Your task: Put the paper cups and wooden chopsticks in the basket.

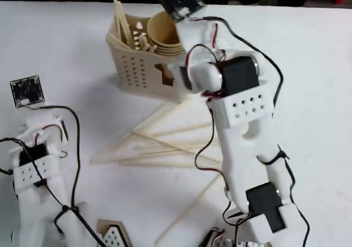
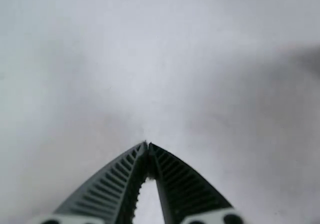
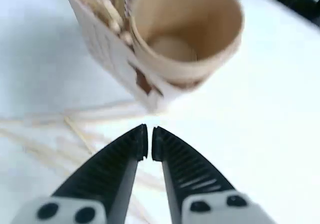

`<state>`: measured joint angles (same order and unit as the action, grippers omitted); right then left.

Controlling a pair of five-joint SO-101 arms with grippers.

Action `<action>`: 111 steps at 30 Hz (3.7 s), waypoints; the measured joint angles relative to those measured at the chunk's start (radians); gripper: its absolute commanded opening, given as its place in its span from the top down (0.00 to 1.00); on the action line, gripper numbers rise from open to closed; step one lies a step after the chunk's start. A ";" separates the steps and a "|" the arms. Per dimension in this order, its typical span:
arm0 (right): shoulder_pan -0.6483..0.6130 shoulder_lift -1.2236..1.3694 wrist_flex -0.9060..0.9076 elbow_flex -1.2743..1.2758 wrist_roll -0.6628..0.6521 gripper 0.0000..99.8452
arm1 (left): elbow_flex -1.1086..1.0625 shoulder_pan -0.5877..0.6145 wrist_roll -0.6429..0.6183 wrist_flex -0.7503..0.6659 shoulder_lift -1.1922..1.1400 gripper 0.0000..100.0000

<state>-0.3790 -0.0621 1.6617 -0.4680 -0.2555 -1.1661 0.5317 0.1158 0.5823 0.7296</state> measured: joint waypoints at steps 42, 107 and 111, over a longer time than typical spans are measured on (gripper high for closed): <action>0.766 -0.506 -0.598 0.902 0.258 0.98 | 0.942 -1.083 0.646 0.836 -0.839 0.77; 0.767 -0.506 -0.600 0.905 0.258 0.98 | 1.708 -0.822 0.304 1.106 -0.572 0.98; 0.767 -0.506 -0.600 0.905 0.258 0.98 | 1.781 -0.825 0.249 1.020 -0.572 0.98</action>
<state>0.3882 -0.5685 1.0618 0.4373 0.0023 0.6153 -0.2938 0.3644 1.6026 0.1573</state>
